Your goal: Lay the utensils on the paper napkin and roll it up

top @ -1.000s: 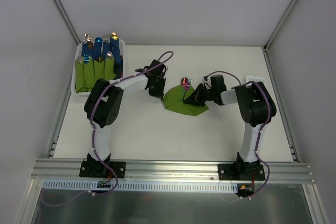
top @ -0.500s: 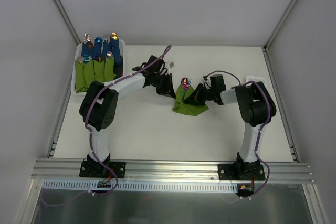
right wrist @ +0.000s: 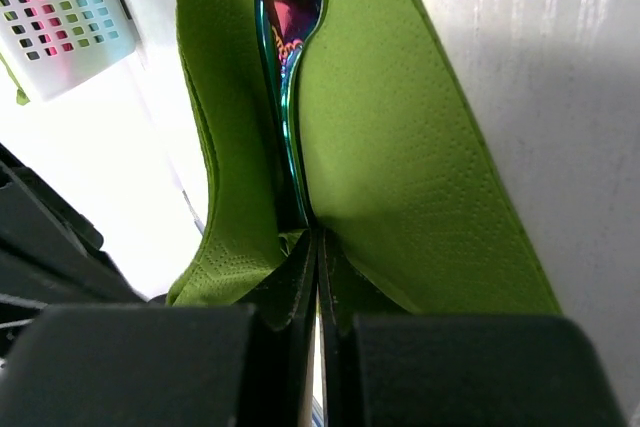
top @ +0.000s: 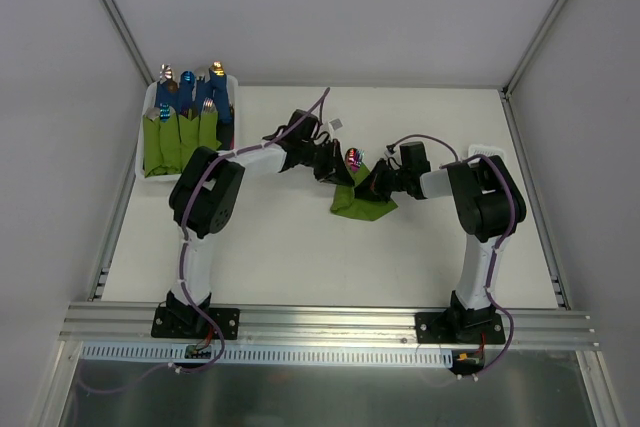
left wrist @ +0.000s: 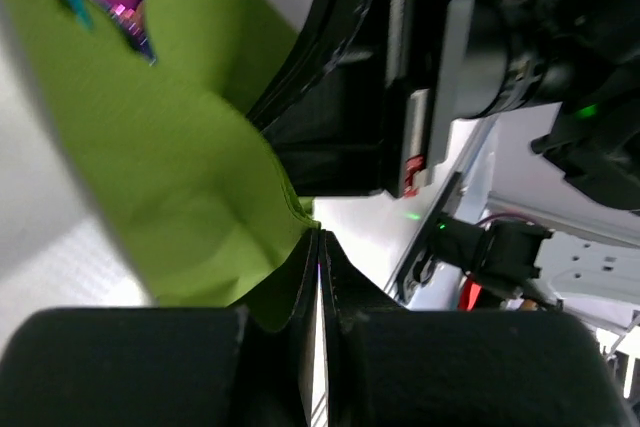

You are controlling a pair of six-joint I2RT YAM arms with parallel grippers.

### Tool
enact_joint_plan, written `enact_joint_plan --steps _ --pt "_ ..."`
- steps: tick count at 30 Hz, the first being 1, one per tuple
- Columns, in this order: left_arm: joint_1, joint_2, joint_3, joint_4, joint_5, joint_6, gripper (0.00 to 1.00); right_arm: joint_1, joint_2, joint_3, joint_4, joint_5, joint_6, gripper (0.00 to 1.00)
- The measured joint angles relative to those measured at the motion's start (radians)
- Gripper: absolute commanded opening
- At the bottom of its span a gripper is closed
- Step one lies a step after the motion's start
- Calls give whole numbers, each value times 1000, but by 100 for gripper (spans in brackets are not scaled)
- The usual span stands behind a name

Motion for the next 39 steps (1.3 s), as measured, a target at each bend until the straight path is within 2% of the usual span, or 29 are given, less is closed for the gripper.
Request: enact_joint_plan --steps 5,10,16,19,28,39 --pt "-16 55 4 111 27 -72 0 0 0 1 -3 0 -4 1" --pt "-24 107 3 156 35 -119 0 -2 0 8 -23 0 -15 4" --pt "-22 134 2 222 40 -167 0 -2 -27 36 -137 32 -53 18" --pt "-24 134 2 245 39 -177 0 -3 -68 39 -213 79 -83 19" --pt "-24 149 2 263 34 -180 0 -18 -179 40 -364 159 -130 20" --pt "-42 168 2 254 27 -180 0 -92 -249 13 -408 182 -185 11"
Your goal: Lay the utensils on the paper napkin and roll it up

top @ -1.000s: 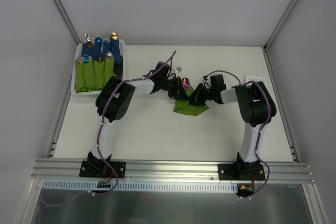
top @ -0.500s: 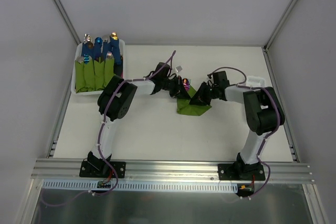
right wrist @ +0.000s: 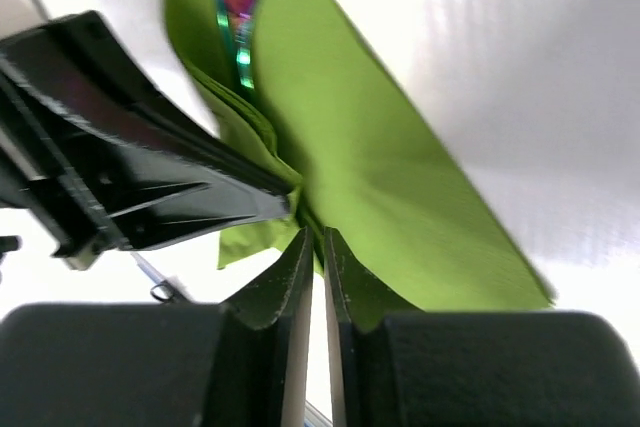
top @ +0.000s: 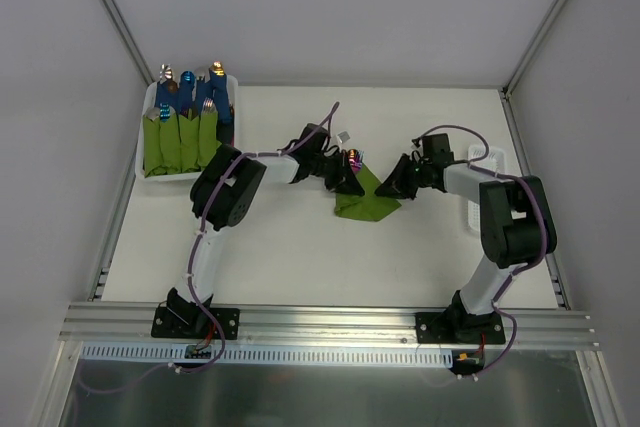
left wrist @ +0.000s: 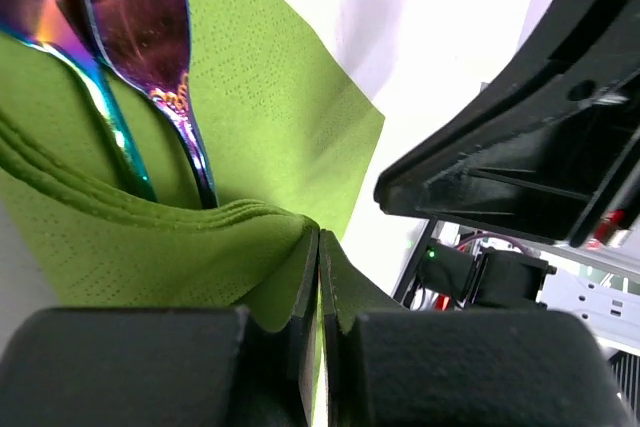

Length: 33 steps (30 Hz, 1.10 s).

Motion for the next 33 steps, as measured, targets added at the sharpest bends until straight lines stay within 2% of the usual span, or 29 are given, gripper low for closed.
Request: enact_joint_plan --steps 19,28,33 --pt "-23 41 58 0 -24 -23 0 10 13 -9 -67 47 -70 12" --pt "-35 84 83 0 -41 -31 0 32 13 -34 -6 15 -43 27" --pt "-34 94 96 0 -40 -38 0 40 26 -41 26 -6 -14 30"
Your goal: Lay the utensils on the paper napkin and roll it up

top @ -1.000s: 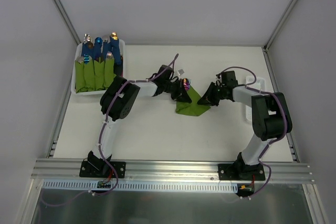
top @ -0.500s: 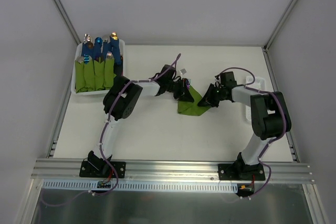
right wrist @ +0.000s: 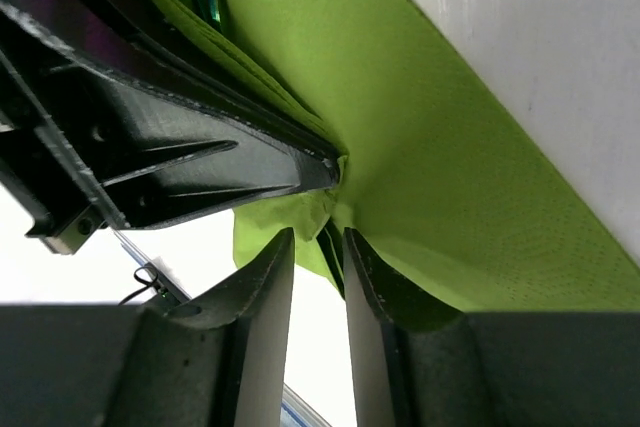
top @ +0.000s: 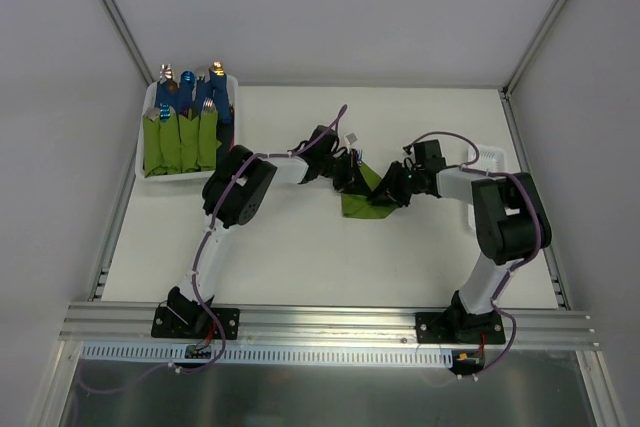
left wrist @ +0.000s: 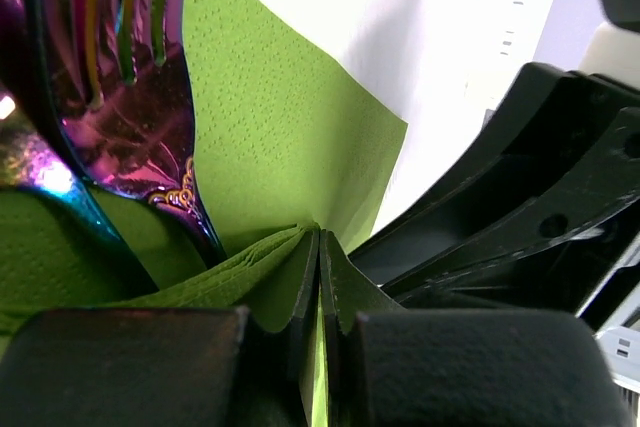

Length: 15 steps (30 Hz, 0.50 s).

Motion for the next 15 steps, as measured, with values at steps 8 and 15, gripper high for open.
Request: enact_joint_plan --steps 8,15 --pt "0 3 8 -1 0 -5 0 8 31 0 18 -5 26 27" --pt "0 3 9 -2 0 0 7 13 42 0 26 12 34 7"
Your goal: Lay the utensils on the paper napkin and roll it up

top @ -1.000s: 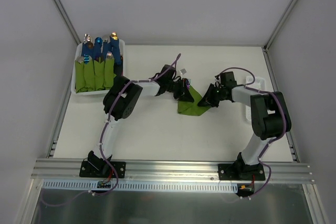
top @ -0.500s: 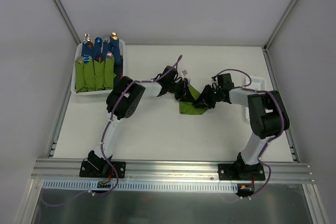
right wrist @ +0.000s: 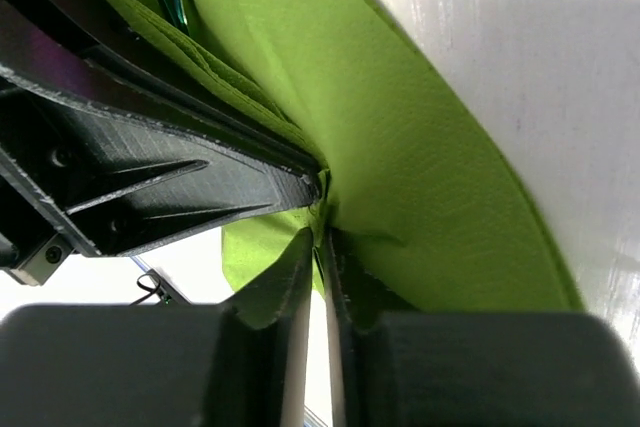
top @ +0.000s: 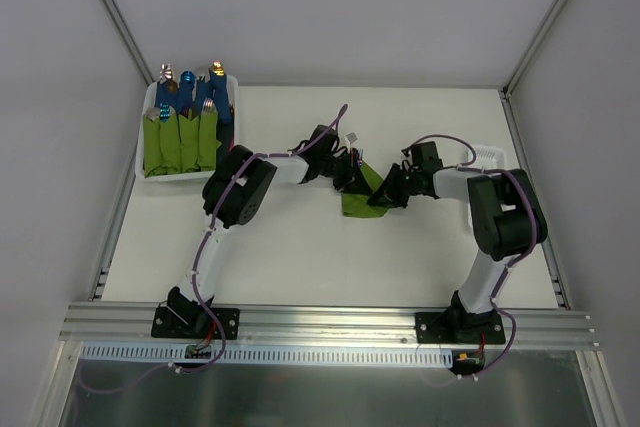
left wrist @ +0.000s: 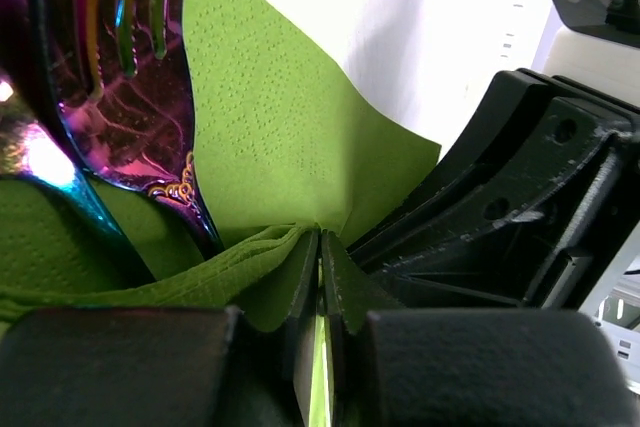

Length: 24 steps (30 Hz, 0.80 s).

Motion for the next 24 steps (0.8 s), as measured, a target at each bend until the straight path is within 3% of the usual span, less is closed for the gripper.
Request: enact_joint_plan --steps 9,14,16,18,24 --pt "14 -74 1 -74 6 47 35 2 9 0 7 1 4 0" --pt "63 -227 -42 -93 26 91 34 1 15 0 16 -5 10 0" --pt "84 -295 -70 -95 29 119 24 1 20 2 20 -11 12 0" --pt "102 -327 -84 -95 29 141 21 -1 28 6 26 -19 15 0" --pt "105 -284 -92 -116 25 170 14 -10 45 14 37 -46 19 0"
